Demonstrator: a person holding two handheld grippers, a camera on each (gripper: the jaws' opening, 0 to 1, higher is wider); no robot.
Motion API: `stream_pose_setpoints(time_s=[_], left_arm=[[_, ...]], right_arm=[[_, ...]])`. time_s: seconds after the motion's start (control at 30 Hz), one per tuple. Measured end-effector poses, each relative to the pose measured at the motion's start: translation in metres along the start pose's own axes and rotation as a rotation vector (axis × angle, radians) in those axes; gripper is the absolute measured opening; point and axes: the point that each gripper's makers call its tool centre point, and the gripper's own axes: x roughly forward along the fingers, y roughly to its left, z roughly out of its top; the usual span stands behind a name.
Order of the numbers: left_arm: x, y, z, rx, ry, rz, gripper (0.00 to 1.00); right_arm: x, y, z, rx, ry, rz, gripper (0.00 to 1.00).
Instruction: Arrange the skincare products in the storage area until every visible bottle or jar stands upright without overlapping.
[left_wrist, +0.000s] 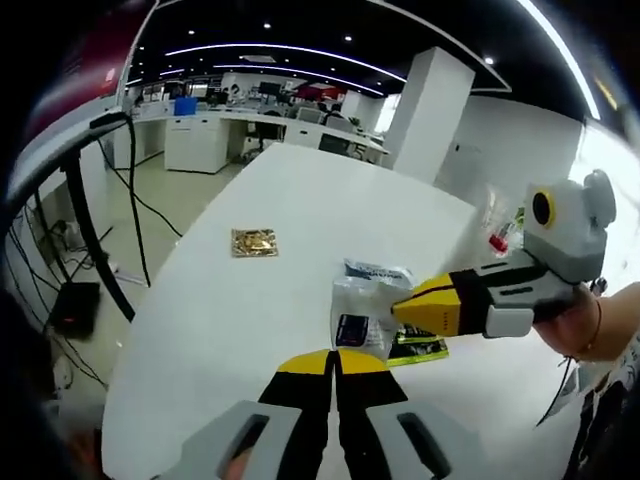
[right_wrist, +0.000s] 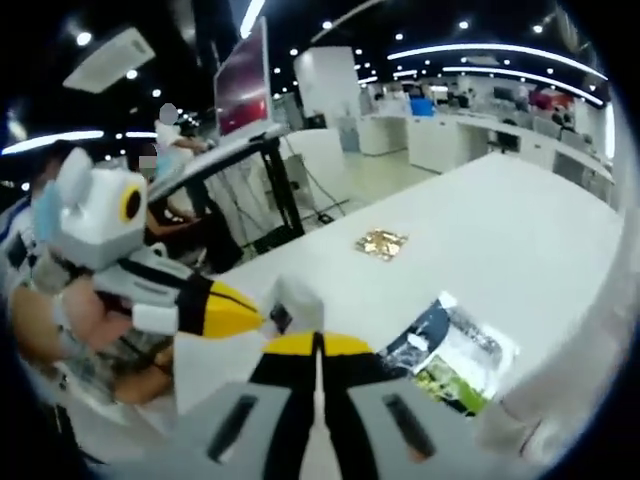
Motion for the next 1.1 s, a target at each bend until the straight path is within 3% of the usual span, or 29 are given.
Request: stream_pose_setpoints(time_s=[0.2, 0.33, 0.57, 0.8, 1.1], left_arm=[[0.017, 0.010, -0.001, -0.013, 0.055, 0.017, 0.00], [0.030, 0.018, -0.014, -0.031, 0.129, 0.026, 0.00], [0.042, 0.029, -0.024, -0.011, 0.170, 0.062, 0.02], [0.047, 0.034, -0.028, 0.008, 0.173, 0.099, 0.03], [0.048, 0.039, -0.025, 0.028, 0.154, 0.116, 0.03]], right_arm=[[0.022, -0.013, -0.008, -0.004, 0.066, -0.028, 0.00], [0.036, -0.019, -0.020, -0.011, 0.128, -0.039, 0.00], [0.044, -0.021, -0.031, -0.028, 0.171, -0.039, 0.02], [0.050, -0.027, -0.041, -0.092, 0.207, -0.056, 0.05], [0.053, -0.034, -0.039, -0.133, 0.195, -0.064, 0.07]])
